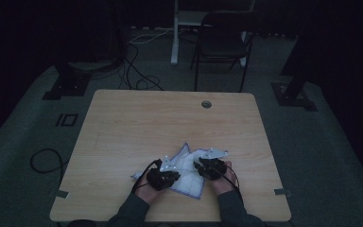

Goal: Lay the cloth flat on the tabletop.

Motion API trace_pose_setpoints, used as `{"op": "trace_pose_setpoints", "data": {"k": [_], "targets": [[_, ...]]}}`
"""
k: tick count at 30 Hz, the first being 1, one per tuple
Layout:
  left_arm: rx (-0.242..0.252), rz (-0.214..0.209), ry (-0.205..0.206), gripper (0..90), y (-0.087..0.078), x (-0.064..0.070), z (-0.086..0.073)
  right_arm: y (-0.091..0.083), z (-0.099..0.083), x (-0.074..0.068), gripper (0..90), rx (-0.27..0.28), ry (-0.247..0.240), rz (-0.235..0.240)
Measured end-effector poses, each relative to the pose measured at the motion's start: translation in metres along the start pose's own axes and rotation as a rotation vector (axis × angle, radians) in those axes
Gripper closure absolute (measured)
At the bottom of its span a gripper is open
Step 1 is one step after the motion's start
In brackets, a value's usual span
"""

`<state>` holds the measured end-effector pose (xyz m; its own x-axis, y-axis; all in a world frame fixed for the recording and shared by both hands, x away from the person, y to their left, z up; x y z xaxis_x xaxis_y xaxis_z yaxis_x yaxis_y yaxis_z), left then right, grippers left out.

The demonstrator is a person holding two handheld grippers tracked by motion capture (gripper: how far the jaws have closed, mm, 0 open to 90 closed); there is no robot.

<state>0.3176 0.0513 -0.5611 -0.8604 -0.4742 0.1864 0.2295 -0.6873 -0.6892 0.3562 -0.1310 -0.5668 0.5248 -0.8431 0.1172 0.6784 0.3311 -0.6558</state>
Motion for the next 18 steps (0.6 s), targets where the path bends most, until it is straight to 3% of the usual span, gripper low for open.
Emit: {"op": "trace_pose_setpoints", "data": {"k": [6,11,18], "targets": [[0.051,-0.017,-0.002,71.8,-0.01,0.004,0.013,0.001,-0.001,0.0,67.2,0.004,0.004,0.0],[0.113,0.005,0.014,68.7,-0.027,0.001,0.034,0.001,-0.002,0.0,67.3,0.006,0.007,0.001],[0.143,0.043,0.021,65.0,-0.039,-0.007,0.054,0.001,-0.002,0.0,67.4,0.01,0.012,-0.001]]}}
Point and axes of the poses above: each handheld gripper's, and its own axes: y roughly forward along the jaws, z roughly out of its top, x roughly to its right, the point moved 4 cm from there along y, roughly forward along the jaws, and after that the axes turned 10 degrees about -z, right-handed, at the moved point
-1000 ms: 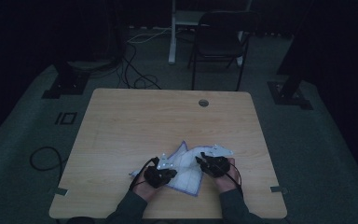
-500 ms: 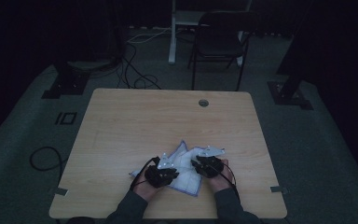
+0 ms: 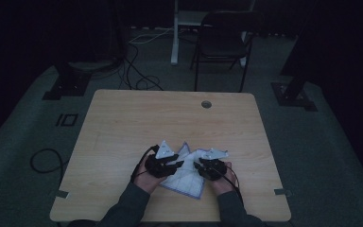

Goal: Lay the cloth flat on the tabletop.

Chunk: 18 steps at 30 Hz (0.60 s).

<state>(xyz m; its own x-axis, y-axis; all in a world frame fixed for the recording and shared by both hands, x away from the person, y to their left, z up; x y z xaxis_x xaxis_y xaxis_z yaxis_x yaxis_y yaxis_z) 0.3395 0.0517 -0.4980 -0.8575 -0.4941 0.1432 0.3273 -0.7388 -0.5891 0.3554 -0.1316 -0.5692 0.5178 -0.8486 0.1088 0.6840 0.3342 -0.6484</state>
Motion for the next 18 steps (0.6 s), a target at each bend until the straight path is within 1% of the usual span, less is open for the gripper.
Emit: {"op": "trace_pose_setpoints", "data": {"k": [3,6,9,13,17,18], "targets": [[0.005,0.013,0.007,63.7,0.0,-0.005,0.007,0.0,0.0,0.0,67.4,0.002,-0.002,0.0],[-0.002,0.035,0.011,61.8,0.002,-0.011,0.012,0.0,0.0,0.0,67.4,0.003,-0.004,-0.002],[-0.004,0.047,0.004,60.7,0.006,-0.017,0.017,0.0,0.0,0.0,67.5,0.005,-0.005,-0.004],[0.0,0.049,-0.011,59.9,0.012,-0.024,0.026,0.0,-0.001,0.0,67.6,0.007,-0.004,-0.004],[-0.015,0.061,-0.012,59.4,0.018,-0.032,0.031,0.0,-0.001,0.0,67.6,0.009,-0.002,-0.005],[-0.021,0.066,-0.02,59.2,0.02,-0.034,0.031,0.0,-0.001,0.0,67.6,0.01,0.0,-0.005]]}}
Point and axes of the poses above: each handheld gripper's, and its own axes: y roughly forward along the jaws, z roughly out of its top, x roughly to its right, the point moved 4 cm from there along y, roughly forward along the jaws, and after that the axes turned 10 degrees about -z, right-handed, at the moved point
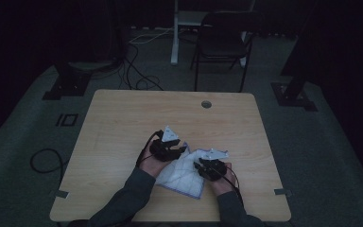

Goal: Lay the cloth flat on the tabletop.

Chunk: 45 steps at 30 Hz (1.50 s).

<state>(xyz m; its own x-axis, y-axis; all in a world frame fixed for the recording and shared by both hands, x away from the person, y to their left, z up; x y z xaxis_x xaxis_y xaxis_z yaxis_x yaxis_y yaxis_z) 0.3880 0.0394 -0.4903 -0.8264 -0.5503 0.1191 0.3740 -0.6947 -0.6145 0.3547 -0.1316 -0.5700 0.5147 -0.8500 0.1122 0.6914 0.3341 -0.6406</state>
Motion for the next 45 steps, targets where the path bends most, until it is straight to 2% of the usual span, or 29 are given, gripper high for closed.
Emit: {"op": "trace_pose_setpoints", "data": {"k": [8,15,16,19,20,27,31,35,45], "targets": [[-0.036,0.023,-0.049,57.8,0.016,-0.013,0.0,0.0,0.0,0.0,67.7,0.0,0.001,0.001],[-0.108,0.01,-0.051,58.3,0.029,-0.01,-0.007,-0.001,0.0,0.0,67.7,-0.006,-0.002,0.001],[-0.123,0.009,-0.057,60.8,0.031,-0.011,-0.01,-0.001,0.0,0.0,67.6,-0.007,-0.001,0.002],[-0.14,0.006,-0.05,82.8,0.034,-0.011,-0.015,-0.003,-0.001,0.0,67.4,-0.007,-0.006,0.003],[-0.145,0.007,-0.047,87.4,0.033,-0.011,-0.016,-0.004,-0.001,0.0,67.3,-0.007,-0.005,0.003],[-0.121,0.026,-0.04,88.4,0.029,-0.015,-0.014,-0.019,0.0,-0.009,63.6,0.016,-0.036,0.008],[-0.106,0.048,-0.064,88.4,0.027,-0.022,-0.016,-0.023,-0.003,-0.015,62.7,0.016,-0.074,-0.006],[-0.091,0.067,-0.086,88.4,0.023,-0.032,-0.017,-0.024,-0.009,-0.022,62.3,-0.002,-0.106,0.011],[-0.059,0.117,-0.13,88.4,0.012,-0.059,-0.019,-0.021,-0.013,-0.022,61.2,-0.026,-0.094,0.024]]}}
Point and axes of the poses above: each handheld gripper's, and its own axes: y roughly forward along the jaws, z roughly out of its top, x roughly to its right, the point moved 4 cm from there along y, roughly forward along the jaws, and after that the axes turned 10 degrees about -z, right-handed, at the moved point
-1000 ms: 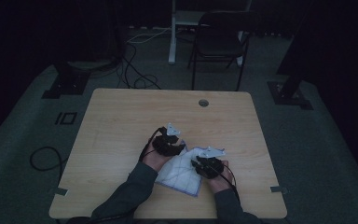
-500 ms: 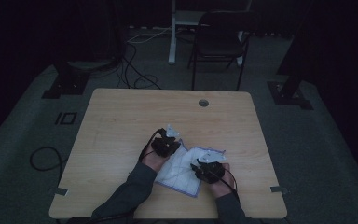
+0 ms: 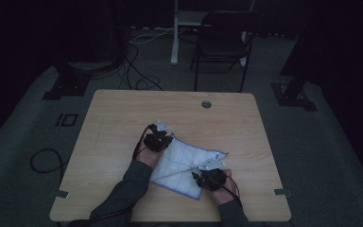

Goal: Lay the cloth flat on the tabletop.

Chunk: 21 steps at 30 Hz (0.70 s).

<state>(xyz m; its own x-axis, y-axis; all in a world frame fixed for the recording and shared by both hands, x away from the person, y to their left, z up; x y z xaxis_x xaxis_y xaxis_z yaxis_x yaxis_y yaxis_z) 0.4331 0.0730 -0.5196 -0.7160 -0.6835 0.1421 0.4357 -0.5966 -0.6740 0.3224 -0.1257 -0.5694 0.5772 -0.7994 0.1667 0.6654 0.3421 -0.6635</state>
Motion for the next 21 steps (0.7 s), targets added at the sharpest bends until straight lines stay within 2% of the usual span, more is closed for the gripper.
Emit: {"op": "trace_pose_setpoints", "data": {"k": [14,21], "targets": [[0.013,0.083,-0.065,88.4,-0.008,-0.043,-0.009,0.001,0.0,0.004,60.8,-0.006,0.02,0.025],[-0.01,0.109,-0.077,88.0,-0.006,-0.06,-0.015,0.002,-0.001,0.006,60.9,-0.008,0.024,0.026]]}}
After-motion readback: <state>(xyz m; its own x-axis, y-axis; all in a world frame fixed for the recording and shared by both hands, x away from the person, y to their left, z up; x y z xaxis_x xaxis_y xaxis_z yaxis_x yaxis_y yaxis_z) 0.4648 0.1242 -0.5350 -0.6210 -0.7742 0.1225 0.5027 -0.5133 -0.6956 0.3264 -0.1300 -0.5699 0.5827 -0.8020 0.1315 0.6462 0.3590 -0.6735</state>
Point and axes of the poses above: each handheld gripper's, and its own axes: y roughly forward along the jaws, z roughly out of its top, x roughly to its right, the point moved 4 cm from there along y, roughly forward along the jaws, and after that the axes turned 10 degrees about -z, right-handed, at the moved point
